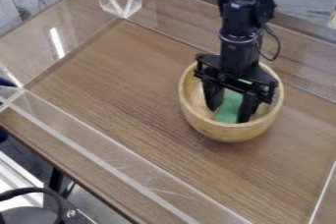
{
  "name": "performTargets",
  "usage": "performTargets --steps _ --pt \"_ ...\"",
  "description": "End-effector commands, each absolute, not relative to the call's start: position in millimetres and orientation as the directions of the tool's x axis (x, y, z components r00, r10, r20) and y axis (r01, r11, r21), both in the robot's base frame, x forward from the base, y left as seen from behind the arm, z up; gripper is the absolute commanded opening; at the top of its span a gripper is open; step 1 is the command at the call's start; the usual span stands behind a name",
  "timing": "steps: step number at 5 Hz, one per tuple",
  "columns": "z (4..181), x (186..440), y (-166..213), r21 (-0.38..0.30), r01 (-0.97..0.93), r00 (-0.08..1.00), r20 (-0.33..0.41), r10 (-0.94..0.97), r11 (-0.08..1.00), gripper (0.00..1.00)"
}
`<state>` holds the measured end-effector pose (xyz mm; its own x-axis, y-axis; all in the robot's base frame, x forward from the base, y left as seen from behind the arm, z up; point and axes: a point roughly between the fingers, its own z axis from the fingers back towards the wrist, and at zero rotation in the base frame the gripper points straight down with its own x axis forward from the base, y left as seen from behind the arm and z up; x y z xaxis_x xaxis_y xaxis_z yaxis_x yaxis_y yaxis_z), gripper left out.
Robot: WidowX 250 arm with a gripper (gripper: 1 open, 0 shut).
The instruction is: Remove the green block from inside the brown bowl and put it on the table
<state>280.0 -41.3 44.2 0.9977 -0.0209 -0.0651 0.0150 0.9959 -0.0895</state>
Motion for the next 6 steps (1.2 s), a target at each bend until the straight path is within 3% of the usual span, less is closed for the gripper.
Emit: performTargets --steps 1,5,6 --pt "55.0 287.2 -40.6 -0.096 0.014 1.0 -0.025 -0.017 0.995 0.0" --pt "74.2 285.6 -26.8 -0.108 -0.003 1.0 -0.004 0.003 0.994 0.0" --pt "88.3 284.3 -18.8 -0.114 -0.015 1.0 0.021 0.018 0.993 0.0"
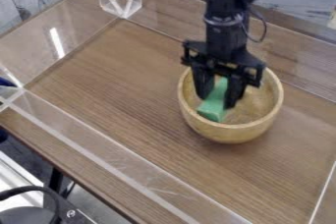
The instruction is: Remove the green block from inside the brown bowl and put it on the table
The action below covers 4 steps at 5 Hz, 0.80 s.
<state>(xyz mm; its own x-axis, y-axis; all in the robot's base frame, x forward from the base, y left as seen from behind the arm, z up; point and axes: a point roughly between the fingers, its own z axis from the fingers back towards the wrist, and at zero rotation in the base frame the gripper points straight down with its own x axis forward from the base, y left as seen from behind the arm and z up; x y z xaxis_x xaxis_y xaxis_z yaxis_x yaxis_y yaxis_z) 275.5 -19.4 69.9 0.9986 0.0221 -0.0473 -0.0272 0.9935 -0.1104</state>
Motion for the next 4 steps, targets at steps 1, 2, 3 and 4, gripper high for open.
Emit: performTargets --steps 1,2,3,4 --pt "104.5 284.3 4.0 -0.117 -0.063 0.996 0.051 0.069 0.991 0.0" --pt "110.3 281.7 43.8 -0.113 -0.138 0.988 0.058 0.146 0.984 0.0" --pt "107.5 272.9 85.1 -0.102 -0.204 0.976 0.056 0.21 0.974 0.0" --pt "94.6 261.2 116.2 -0.078 -0.241 0.968 0.051 0.245 0.967 0.0"
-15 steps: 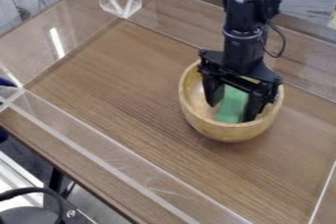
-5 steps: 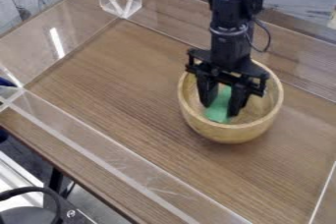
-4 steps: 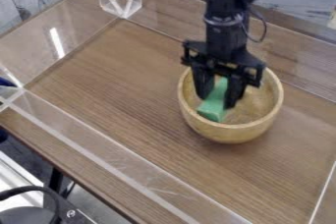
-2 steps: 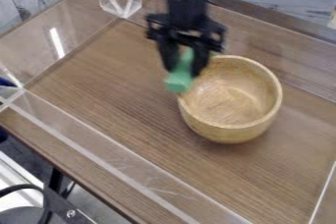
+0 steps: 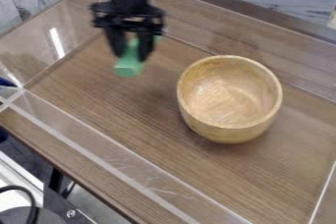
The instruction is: Remove the green block from inside the brown bowl and put it on the table
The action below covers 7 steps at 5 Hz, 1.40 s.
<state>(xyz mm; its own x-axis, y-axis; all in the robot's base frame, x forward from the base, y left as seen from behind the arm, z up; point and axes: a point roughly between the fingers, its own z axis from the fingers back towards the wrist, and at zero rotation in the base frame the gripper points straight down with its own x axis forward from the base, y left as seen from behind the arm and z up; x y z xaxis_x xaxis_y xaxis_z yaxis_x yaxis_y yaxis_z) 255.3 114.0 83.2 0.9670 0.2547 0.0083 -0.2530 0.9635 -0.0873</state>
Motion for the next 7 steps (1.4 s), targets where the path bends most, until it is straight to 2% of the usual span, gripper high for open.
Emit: performTargets --steps 1,2,3,7 --pt "76.9 249.1 137.1 -0.052 -0.251 0.967 0.039 0.253 0.967 0.0" --pt "58.6 236.0 143.4 -0.024 -0.244 0.97 0.016 0.244 0.969 0.0" --pt "40.6 233.2 143.7 -0.014 -0.235 0.972 -0.004 0.235 0.972 0.0" --pt "34.7 238.2 132.6 -0.013 -0.206 0.978 -0.021 0.206 0.978 0.0"
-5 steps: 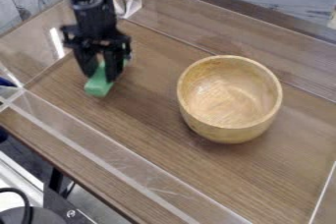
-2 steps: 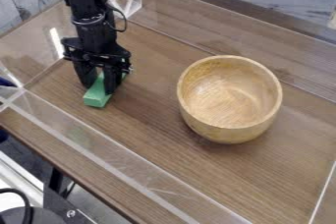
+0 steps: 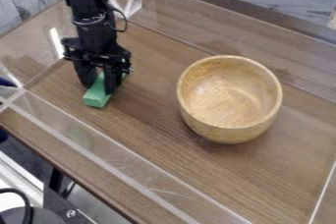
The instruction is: Remove the green block from inside the brown bowl and put it on the table
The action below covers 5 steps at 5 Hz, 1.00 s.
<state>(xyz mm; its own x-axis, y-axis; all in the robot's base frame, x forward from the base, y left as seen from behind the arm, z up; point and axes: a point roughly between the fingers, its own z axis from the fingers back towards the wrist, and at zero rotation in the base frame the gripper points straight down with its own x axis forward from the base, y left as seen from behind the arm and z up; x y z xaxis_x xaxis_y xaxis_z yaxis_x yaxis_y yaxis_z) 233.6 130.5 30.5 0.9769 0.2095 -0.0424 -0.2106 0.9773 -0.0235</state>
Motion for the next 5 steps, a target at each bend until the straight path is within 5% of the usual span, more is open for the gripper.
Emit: performTargets --steps 1,2,3,5 --pt "33.5 239.2 129.9 -0.014 -0.199 0.98 -0.025 0.198 0.98 0.0" --pt "32.4 240.1 127.1 -0.014 -0.191 0.981 -0.03 0.191 0.981 0.0" --pt "36.5 241.3 125.4 -0.015 -0.189 0.982 -0.03 0.188 0.982 1.0" --pt "84.3 250.3 117.7 -0.036 -0.175 0.984 0.039 0.176 0.984 1.0"
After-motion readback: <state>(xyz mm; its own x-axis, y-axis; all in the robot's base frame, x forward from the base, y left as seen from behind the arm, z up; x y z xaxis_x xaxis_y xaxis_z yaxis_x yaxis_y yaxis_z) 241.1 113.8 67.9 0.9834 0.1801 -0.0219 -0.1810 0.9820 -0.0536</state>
